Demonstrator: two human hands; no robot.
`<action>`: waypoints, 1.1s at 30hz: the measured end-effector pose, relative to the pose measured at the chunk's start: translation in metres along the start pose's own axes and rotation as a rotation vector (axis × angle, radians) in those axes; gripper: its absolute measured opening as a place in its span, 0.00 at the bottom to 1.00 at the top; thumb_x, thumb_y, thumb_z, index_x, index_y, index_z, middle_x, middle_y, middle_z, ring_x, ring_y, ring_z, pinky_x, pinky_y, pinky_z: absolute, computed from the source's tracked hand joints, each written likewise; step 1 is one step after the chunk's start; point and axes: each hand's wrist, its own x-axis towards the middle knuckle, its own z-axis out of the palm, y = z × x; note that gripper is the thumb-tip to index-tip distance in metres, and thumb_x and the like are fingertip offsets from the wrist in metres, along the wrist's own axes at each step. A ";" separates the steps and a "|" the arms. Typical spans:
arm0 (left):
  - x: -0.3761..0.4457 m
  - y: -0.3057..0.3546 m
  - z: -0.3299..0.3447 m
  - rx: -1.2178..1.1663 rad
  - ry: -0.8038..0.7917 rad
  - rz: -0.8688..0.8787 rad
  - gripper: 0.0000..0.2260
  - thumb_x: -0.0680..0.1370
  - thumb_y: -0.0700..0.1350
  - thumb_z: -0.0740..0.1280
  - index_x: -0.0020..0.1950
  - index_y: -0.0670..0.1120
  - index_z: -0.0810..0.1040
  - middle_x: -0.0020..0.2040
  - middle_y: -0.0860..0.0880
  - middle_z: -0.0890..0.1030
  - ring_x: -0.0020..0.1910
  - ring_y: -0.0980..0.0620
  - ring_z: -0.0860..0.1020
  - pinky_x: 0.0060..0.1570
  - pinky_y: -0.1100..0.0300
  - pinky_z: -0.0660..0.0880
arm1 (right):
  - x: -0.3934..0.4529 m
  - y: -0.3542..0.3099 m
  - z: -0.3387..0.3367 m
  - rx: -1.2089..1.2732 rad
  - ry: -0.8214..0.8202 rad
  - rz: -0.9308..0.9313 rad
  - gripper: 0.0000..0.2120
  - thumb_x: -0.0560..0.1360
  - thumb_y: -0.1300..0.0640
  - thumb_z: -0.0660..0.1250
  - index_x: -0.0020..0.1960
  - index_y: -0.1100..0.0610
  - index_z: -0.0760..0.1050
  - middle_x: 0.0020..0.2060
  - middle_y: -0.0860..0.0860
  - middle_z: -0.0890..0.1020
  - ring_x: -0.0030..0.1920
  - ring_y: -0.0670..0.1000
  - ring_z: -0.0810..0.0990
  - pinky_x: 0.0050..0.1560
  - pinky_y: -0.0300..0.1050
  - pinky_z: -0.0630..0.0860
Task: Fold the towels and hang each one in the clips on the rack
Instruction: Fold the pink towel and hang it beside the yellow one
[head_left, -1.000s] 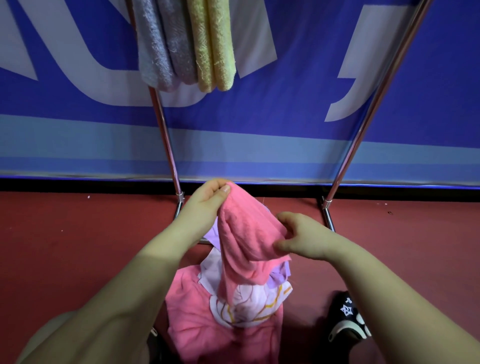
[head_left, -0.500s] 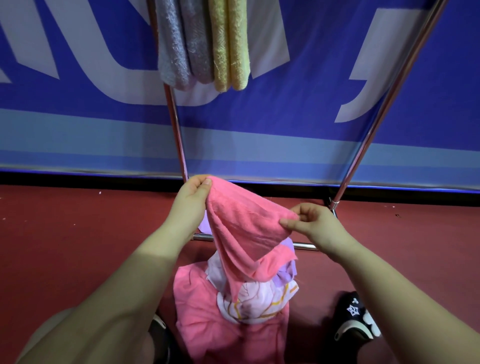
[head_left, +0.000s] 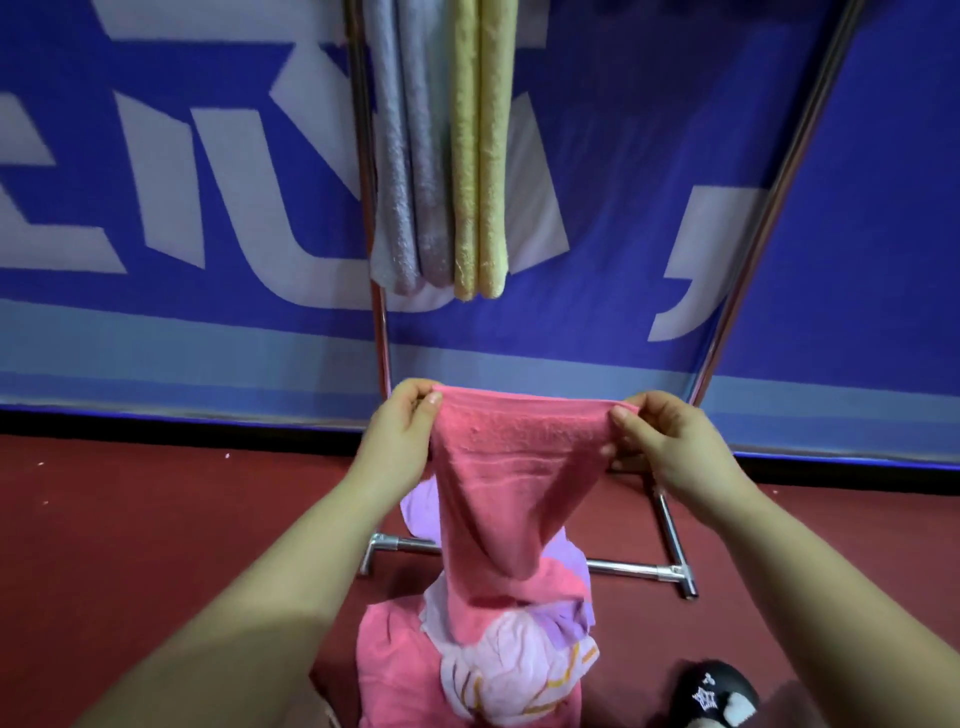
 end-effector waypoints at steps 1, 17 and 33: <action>0.006 0.019 -0.005 0.009 0.032 0.033 0.04 0.80 0.42 0.58 0.50 0.46 0.73 0.42 0.51 0.77 0.42 0.53 0.73 0.46 0.59 0.69 | 0.002 -0.021 -0.004 0.014 0.006 -0.038 0.09 0.77 0.65 0.62 0.38 0.59 0.72 0.26 0.50 0.78 0.26 0.43 0.78 0.34 0.37 0.78; 0.038 0.252 -0.094 -0.015 0.001 0.108 0.14 0.81 0.48 0.53 0.50 0.45 0.76 0.43 0.45 0.76 0.42 0.49 0.73 0.49 0.50 0.73 | -0.029 -0.255 -0.057 -0.004 0.124 -0.413 0.09 0.74 0.57 0.69 0.36 0.55 0.73 0.30 0.48 0.78 0.30 0.44 0.76 0.35 0.37 0.75; -0.048 0.153 -0.059 -0.550 -0.145 -0.391 0.10 0.80 0.39 0.58 0.47 0.43 0.79 0.38 0.49 0.82 0.39 0.55 0.79 0.38 0.65 0.78 | -0.053 -0.117 -0.027 0.128 0.045 0.062 0.10 0.73 0.61 0.69 0.36 0.58 0.70 0.28 0.51 0.74 0.25 0.43 0.75 0.26 0.35 0.75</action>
